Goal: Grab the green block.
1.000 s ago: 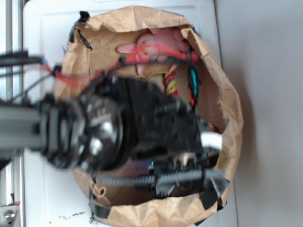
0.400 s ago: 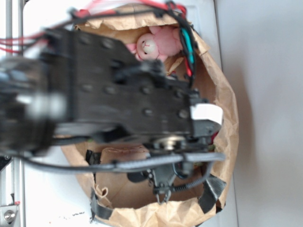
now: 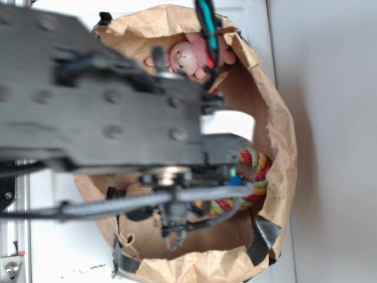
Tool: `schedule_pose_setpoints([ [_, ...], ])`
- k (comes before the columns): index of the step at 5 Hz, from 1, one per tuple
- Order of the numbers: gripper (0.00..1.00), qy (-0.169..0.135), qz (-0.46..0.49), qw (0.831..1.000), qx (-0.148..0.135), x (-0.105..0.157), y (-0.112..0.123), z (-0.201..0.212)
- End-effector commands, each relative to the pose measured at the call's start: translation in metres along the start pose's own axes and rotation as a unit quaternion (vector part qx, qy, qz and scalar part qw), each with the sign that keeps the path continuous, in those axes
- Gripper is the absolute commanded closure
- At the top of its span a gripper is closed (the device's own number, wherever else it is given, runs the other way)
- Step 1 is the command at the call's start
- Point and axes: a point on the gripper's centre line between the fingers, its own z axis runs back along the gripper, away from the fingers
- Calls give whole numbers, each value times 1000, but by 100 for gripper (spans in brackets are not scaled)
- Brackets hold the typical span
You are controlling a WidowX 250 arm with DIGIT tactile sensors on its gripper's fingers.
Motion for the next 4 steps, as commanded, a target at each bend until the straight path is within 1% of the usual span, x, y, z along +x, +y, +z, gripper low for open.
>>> schedule_pose_setpoints([
  [1,100,-34,21,999,36,-3,16,42],
  [2,100,-44,31,997,54,-4,19,48],
  [3,100,-50,34,997,55,-2,19,47],
  [4,100,-60,26,996,59,1,13,45],
])
